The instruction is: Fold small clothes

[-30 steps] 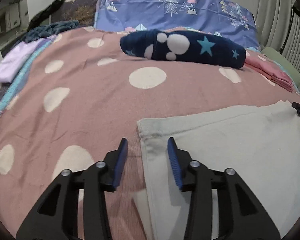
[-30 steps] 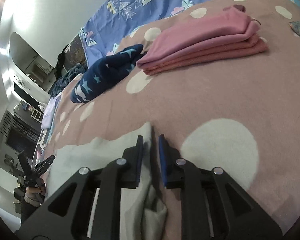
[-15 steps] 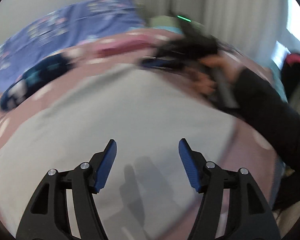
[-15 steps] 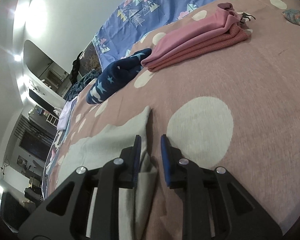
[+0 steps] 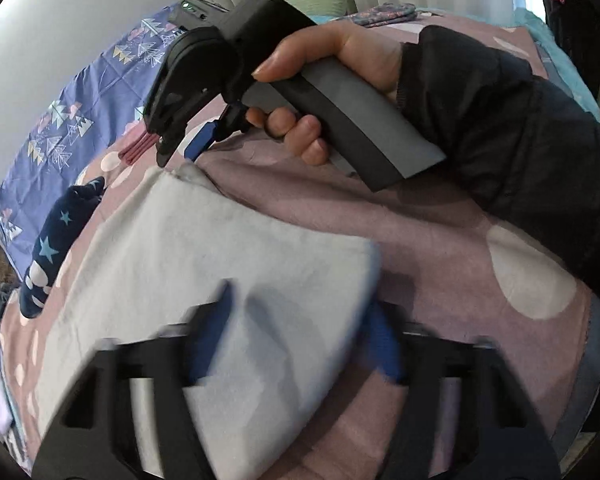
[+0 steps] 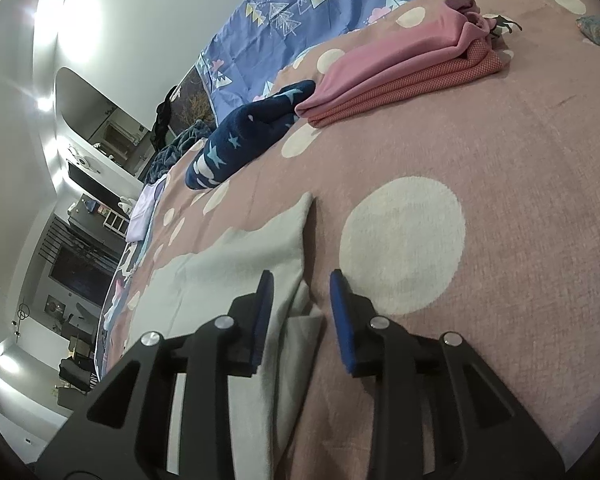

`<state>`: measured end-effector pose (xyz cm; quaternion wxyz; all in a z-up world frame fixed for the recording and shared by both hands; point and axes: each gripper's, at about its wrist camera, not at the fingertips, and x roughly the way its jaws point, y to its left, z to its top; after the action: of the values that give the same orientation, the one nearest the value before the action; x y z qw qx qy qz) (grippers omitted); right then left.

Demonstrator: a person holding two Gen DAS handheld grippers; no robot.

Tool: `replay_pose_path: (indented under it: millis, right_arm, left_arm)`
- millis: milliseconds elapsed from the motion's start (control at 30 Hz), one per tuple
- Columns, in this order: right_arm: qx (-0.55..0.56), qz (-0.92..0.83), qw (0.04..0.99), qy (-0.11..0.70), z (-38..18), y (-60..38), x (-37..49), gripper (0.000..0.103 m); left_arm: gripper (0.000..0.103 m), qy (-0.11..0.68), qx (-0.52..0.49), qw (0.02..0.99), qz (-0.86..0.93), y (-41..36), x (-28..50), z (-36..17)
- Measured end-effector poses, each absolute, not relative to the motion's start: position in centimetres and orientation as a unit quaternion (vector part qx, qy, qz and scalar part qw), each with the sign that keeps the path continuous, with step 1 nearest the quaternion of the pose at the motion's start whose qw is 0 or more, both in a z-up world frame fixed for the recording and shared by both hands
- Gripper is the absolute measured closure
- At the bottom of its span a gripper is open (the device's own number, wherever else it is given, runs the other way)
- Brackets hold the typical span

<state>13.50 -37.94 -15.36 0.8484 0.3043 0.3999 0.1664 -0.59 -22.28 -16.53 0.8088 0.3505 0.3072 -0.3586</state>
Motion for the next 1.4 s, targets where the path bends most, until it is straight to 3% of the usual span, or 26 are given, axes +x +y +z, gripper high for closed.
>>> replay_pose_path:
  millis: [100, 133, 233, 600, 767, 800, 833, 867, 933, 967, 1133, 1267, 1400]
  right_arm:
    - [0.298, 0.168, 0.849, 0.402, -15.0, -37.8, 13.2, 0.068]
    - [0.295, 0.17, 0.85, 0.401, -14.9, -37.8, 13.1, 0.066]
    - [0.292, 0.171, 0.847, 0.41, -14.7, -37.9, 12.8, 0.063]
    - [0.273, 0.227, 0.808, 0.471, -14.5, -37.6, 11.7, 0.035]
    - [0.249, 0.22, 0.82, 0.467, -14.7, -36.2, 12.3, 0.033]
    - [0.247, 0.219, 0.822, 0.465, -14.7, -36.1, 12.3, 0.034]
    - [0.245, 0.215, 0.825, 0.463, -14.6, -36.0, 12.3, 0.043]
    - [0.246, 0.21, 0.825, 0.463, -14.7, -36.0, 12.4, 0.063]
    - [0.272, 0.213, 0.807, 0.478, -15.6, -36.3, 12.7, 0.086]
    - [0.276, 0.209, 0.804, 0.484, -15.8, -36.4, 12.8, 0.089]
    - [0.295, 0.209, 0.818, 0.448, -14.3, -36.9, 12.2, 0.099]
    - [0.285, 0.208, 0.853, 0.384, -12.1, -36.4, 11.6, 0.099]
    - [0.282, 0.168, 0.848, 0.416, -14.2, -36.9, 13.0, 0.101]
  left_arm:
    - [0.093, 0.32, 0.292, 0.825, -0.361, -21.9, -0.1, -14.2]
    - [0.102, 0.326, 0.261, 0.83, -0.369, -22.0, 0.0, -13.2]
    - [0.101, 0.34, 0.182, 0.837, -0.388, -20.3, 0.9, -10.7]
    - [0.101, 0.349, 0.166, 0.834, -0.394, -20.0, 0.3, -11.8]
    - [0.101, 0.35, 0.149, 0.831, -0.407, -19.5, 0.6, -11.6]
    - [0.101, 0.349, 0.146, 0.831, -0.408, -19.4, 0.5, -11.5]
    - [0.101, 0.349, 0.141, 0.831, -0.41, -19.3, 0.5, -11.4]
    - [0.101, 0.35, 0.137, 0.83, -0.412, -19.1, 0.5, -11.4]
    - [0.101, 0.35, 0.131, 0.83, -0.414, -18.9, 0.6, -11.3]
    - [0.101, 0.35, 0.126, 0.83, -0.415, -18.8, 0.6, -11.2]
    - [0.101, 0.352, 0.123, 0.824, -0.427, -18.7, 0.5, -11.3]
    - [0.102, 0.361, 0.126, 0.809, -0.447, -19.9, 0.2, -12.4]
    - [0.103, 0.396, 0.142, 0.766, -0.486, -22.0, -0.7, -15.3]
